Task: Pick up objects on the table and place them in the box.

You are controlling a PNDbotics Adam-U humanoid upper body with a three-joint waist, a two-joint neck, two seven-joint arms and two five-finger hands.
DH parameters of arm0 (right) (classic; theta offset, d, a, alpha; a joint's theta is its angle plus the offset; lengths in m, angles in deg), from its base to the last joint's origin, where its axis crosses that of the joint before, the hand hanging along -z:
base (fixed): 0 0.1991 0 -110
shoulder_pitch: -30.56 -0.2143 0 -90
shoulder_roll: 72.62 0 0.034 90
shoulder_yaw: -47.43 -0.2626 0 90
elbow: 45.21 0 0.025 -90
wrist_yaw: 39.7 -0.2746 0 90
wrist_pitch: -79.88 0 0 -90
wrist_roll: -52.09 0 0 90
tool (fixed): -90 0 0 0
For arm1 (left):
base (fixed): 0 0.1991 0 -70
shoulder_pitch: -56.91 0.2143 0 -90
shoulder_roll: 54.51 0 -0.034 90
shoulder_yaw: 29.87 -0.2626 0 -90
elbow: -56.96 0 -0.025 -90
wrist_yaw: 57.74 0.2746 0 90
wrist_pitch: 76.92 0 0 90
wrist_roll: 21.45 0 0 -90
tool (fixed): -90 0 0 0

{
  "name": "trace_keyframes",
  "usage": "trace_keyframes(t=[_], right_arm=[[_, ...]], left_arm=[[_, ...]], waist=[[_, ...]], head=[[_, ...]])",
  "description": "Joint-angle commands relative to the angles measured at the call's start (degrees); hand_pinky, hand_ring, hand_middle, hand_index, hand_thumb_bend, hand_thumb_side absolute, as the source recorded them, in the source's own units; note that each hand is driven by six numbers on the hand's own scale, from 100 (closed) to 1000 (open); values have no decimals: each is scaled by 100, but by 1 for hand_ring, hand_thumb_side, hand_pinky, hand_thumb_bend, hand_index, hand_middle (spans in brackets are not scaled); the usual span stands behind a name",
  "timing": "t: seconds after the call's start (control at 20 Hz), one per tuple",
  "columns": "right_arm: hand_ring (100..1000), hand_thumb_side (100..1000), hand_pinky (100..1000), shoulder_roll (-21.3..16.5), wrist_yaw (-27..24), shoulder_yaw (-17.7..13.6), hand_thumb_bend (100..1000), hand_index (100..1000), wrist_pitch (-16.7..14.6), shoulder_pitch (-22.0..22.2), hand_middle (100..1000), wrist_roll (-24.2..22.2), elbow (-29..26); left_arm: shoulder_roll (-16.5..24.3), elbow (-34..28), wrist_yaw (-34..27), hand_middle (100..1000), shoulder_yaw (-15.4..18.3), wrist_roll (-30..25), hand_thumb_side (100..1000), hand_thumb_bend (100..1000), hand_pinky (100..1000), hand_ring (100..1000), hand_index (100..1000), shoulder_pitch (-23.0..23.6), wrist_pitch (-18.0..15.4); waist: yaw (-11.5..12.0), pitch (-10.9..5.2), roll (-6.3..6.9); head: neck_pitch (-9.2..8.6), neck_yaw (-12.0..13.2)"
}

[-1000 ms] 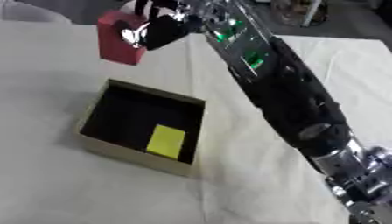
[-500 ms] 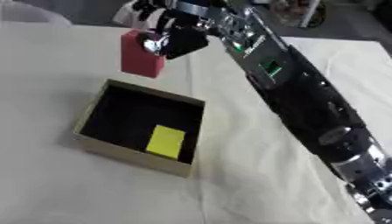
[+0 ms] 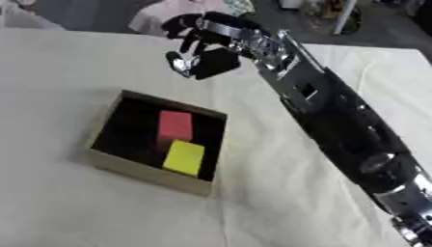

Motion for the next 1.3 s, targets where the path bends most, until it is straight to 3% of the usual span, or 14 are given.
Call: trace_keyframes(t=[0.05,0.9,1.1,1.3], right_arm=[[812,446,782,-102,-54,-18,100,951,-78,-90,873,-29,-18],[810,415,782,-84,29,-138,100,954,-153,77,883,151,-97],[846,398,808,-82,834,-452,100,966,-176,157,907,543,-214],[887,444,852,-43,2510,-1084,100,931,-214,352,882,1415,-447]], left_arm=[[171,-115,24,698,54,0,573,294,667,761,767,-26,8],[127,-115,18,697,65,7,571,305,666,760,768,-50,4],[117,-115,33,697,94,44,574,315,667,760,769,-38,-8],[81,-115,53,698,118,89,588,325,667,761,769,-27,-8]], waist=[[15,-99,15],[32,-118,-54],[-2,-106,-23],[-41,-88,-3]], head=[[31,-32],[31,-67],[31,-94],[31,-165]])
